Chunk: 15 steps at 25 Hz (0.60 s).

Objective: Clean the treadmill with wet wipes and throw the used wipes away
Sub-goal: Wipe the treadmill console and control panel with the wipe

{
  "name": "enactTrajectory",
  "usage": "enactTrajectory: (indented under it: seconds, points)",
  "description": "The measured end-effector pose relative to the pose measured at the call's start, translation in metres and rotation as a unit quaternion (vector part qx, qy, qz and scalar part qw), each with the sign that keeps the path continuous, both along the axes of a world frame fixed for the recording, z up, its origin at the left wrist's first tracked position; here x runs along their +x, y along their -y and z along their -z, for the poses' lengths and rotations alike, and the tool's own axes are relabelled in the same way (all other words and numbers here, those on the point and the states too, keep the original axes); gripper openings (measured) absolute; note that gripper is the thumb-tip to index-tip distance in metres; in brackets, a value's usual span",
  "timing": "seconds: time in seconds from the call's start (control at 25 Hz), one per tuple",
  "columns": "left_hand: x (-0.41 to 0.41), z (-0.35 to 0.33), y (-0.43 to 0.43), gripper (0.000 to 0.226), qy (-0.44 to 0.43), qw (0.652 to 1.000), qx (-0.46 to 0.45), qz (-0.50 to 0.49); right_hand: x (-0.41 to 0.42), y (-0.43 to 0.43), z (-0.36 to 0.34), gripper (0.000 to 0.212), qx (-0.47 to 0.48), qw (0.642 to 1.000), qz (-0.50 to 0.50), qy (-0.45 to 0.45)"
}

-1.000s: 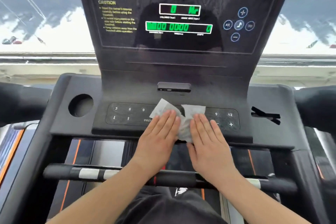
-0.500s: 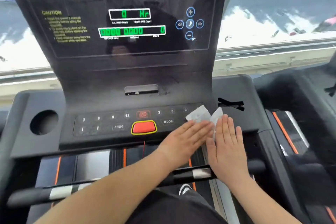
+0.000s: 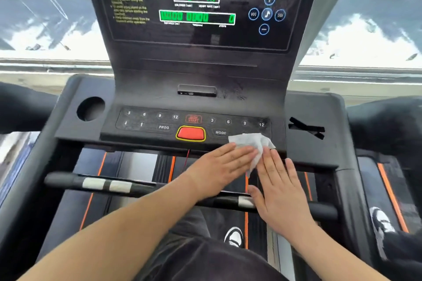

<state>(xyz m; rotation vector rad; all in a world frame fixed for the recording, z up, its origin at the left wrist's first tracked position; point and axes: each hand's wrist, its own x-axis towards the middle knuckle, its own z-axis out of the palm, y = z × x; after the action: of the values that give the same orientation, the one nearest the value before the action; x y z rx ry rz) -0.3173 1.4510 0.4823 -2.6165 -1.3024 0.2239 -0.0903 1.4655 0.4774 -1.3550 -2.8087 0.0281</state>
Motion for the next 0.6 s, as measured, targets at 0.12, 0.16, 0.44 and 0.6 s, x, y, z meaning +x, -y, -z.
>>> enactTrajectory:
  seconds: [0.12,0.16,0.44,0.6]
  points:
    - [-0.026,-0.003,0.015,0.069,0.01,1.0,-0.007,0.004,-0.002,0.006,-0.002,0.078,-0.008,1.0,0.0,0.002]
    - [-0.04,-0.004,0.02,0.07,0.009,1.0,-0.012,0.01,-0.009,0.008,-0.003,0.079,-0.006,1.0,0.009,-0.004]
    - [-0.127,-0.002,0.051,0.076,0.021,0.999,-0.033,0.007,-0.107,0.049,-0.002,0.081,-0.051,0.997,0.056,-0.029]
    - [-0.183,-0.001,0.073,0.08,0.038,0.998,-0.055,0.006,-0.168,0.076,-0.004,0.078,-0.066,0.994,0.082,-0.029]
